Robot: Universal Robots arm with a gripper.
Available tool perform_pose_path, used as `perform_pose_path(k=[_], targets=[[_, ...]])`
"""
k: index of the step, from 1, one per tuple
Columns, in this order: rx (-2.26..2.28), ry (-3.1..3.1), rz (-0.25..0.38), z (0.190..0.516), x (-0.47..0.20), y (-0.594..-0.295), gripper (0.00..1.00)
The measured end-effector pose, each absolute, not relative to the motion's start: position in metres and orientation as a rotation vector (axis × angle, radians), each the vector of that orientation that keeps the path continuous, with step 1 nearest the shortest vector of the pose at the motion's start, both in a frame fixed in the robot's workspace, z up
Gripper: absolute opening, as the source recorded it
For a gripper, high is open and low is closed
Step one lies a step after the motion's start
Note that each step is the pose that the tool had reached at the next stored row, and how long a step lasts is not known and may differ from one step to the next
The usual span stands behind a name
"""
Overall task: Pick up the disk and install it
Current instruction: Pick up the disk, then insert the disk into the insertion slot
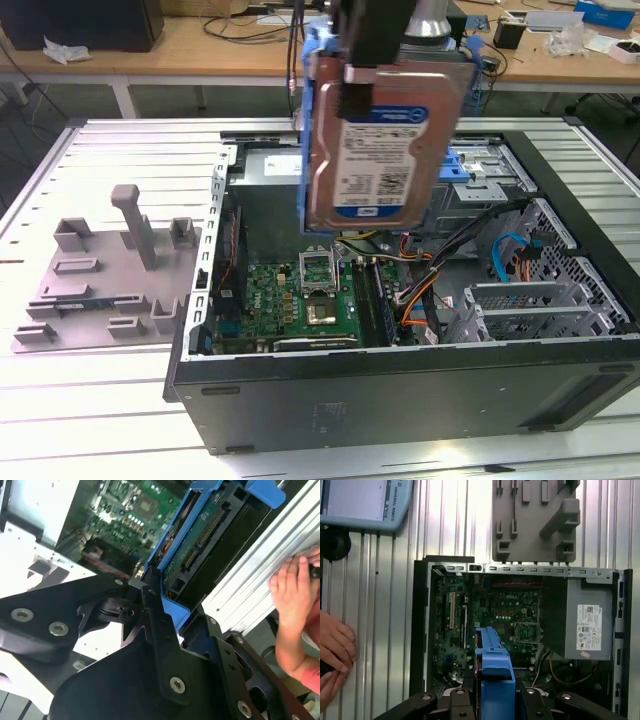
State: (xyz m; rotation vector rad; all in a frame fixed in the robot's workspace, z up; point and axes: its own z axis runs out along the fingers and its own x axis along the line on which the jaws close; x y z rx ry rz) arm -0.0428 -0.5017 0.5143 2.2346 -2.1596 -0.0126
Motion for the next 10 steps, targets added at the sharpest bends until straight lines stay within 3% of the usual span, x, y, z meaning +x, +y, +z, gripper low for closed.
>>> perform_pose_path(k=[10], targets=[[2.235, -2.160, -0.014, 0.514, -0.016, -0.510, 0.37]])
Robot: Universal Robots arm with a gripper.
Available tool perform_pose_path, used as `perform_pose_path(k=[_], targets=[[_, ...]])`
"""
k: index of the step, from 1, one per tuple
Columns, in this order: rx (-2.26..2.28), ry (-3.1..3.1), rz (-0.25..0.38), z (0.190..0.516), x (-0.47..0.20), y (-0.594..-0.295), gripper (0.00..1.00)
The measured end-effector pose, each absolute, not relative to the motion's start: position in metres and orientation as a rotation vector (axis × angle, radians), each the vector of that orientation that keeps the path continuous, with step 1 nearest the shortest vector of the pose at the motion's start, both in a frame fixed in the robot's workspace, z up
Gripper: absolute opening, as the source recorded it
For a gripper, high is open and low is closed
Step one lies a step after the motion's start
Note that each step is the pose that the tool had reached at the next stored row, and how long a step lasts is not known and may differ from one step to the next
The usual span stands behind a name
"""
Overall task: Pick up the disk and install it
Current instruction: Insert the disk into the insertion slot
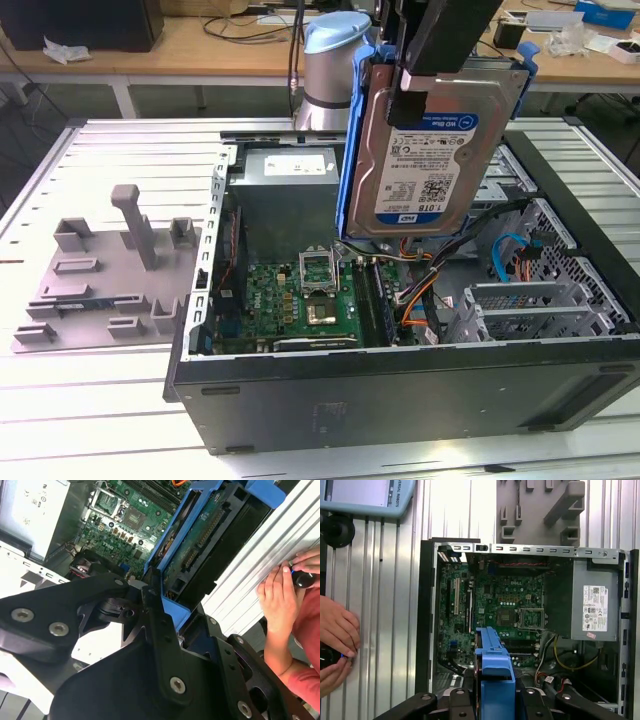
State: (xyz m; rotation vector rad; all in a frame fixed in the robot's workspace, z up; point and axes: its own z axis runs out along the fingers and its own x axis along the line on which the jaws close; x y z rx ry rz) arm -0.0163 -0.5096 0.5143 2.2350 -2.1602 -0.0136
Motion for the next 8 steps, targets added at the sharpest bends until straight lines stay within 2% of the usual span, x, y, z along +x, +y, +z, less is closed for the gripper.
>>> perform_pose_path(k=[8], targets=[[2.235, -2.160, -0.014, 0.5143, -0.0162, -0.5097, 0.37]])
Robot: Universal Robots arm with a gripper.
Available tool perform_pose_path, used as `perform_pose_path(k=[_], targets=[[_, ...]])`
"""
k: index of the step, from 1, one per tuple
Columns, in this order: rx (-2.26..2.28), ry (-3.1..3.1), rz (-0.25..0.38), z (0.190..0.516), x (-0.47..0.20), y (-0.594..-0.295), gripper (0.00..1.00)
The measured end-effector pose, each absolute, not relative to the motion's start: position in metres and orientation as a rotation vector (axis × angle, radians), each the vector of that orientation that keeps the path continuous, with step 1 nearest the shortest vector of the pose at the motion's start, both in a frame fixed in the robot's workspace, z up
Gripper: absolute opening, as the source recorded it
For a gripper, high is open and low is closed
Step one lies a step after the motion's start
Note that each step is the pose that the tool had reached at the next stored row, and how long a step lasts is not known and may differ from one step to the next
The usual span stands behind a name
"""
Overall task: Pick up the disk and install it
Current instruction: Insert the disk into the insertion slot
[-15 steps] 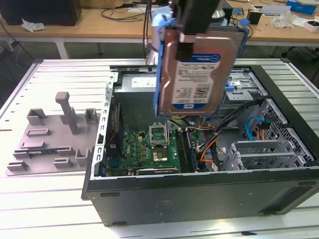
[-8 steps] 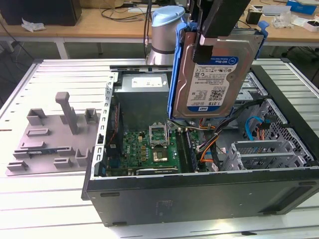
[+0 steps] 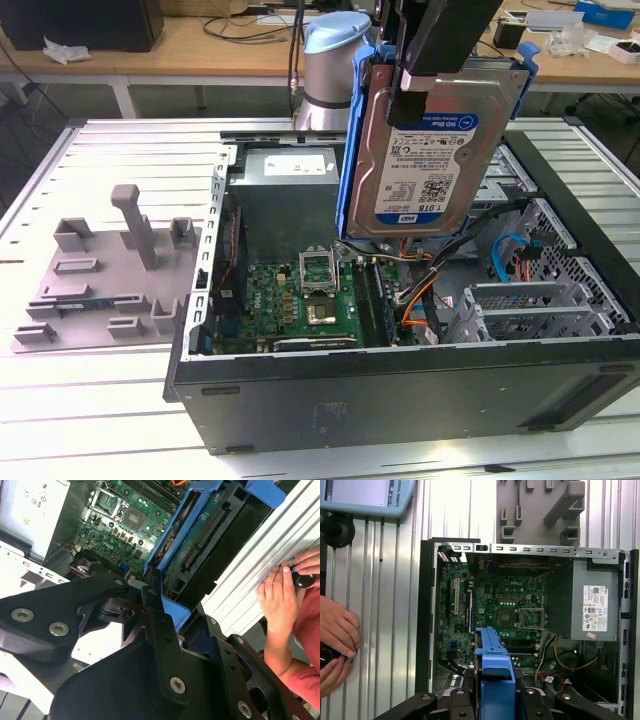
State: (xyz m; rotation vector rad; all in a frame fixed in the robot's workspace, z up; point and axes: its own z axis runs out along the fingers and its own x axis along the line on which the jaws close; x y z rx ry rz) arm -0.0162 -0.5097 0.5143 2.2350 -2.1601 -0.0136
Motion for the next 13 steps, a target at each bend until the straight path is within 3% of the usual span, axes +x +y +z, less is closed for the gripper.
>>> perform_pose_path(k=[13], targets=[[2.235, -2.160, -0.014, 0.514, 0.010, -0.512, 0.37]])
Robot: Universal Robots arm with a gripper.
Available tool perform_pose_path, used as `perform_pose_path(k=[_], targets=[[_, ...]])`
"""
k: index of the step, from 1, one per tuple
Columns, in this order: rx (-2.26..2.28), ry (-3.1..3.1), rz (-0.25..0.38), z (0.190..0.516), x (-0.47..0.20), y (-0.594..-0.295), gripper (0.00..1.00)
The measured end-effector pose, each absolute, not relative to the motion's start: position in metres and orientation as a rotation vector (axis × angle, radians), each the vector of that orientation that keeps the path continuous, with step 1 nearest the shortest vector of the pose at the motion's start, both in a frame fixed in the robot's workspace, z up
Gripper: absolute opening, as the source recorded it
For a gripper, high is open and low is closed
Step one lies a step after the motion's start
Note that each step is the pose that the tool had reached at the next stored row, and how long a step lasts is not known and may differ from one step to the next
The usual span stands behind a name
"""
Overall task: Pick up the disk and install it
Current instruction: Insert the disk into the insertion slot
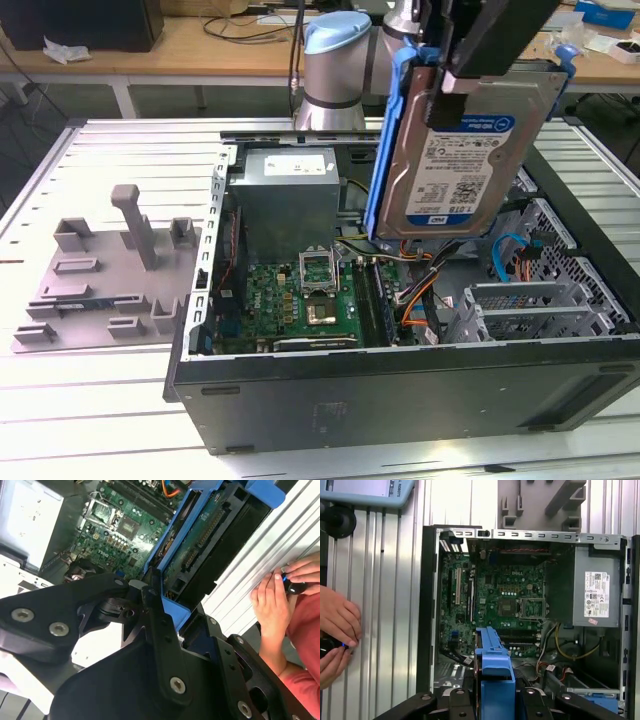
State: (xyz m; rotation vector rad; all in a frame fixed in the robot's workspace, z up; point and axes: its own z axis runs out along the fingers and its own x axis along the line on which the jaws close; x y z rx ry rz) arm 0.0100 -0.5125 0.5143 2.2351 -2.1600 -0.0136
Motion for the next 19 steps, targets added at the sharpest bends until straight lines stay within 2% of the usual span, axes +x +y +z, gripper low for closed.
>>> perform_pose_path(k=[19], targets=[[2.235, -2.160, -0.014, 0.514, 0.071, -0.535, 0.37]])
